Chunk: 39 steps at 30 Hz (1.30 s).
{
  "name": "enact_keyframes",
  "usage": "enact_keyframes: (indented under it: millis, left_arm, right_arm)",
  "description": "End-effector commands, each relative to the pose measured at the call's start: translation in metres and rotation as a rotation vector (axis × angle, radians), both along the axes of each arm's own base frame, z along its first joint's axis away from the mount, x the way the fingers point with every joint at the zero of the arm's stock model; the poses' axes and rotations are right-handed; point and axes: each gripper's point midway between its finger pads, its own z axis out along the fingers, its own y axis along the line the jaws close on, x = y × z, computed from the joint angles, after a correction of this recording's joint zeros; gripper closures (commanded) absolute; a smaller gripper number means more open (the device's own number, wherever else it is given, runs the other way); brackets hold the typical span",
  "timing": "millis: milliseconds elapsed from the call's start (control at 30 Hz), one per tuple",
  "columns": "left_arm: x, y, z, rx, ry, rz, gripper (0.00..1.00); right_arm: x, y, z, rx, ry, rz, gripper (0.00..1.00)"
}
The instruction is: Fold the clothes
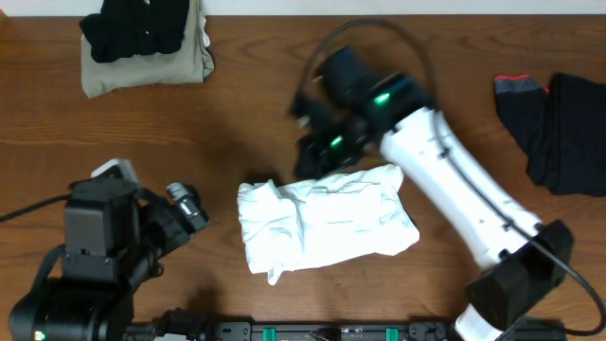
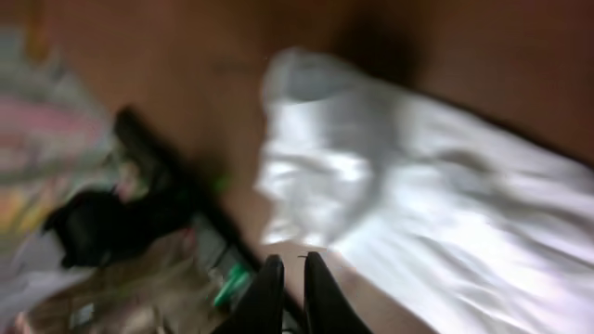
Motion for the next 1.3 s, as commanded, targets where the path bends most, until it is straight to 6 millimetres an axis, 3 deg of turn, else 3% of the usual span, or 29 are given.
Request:
enact_keyframes:
  millis: [0,133,300,467,667,1000,1267]
  left_arm:
    - [-0.003,0.012,-0.004,0.017,0.031,0.063,0.02]
    - [-0.008,0.012,-0.016,0.021,0.102,0.071,0.02]
    - [-0.006,0.012,-0.023,0.021,0.138,0.071,0.02]
    - [-0.005,0.011,-0.025,0.022,0.149,0.071,0.02]
    - [-0.004,0.011,-0.025,0.022,0.153,0.070,0.02]
    - [-0.006,0.012,-0.026,0.023,0.159,0.070,0.02]
    - [-0.007,0.012,-0.027,0.025,0.168,0.070,0.02]
  right_arm:
    - [-0.038,0.033,-0.007,0.040,0.070,0.116,0.93]
    - [-0.057,0.055,-0.029,0.056,0.104,0.150,0.93]
    - [-0.069,0.078,-0.044,0.198,0.126,0.215,0.88]
    - [-0.066,0.088,-0.061,0.264,0.123,0.202,0.82]
    - [-0.060,0.088,-0.098,0.234,0.149,0.156,0.83]
    - [-0.014,0.068,-0.171,0.056,0.088,0.031,0.82]
    - [0.036,0.034,-0.174,0.053,0.041,-0.074,0.77]
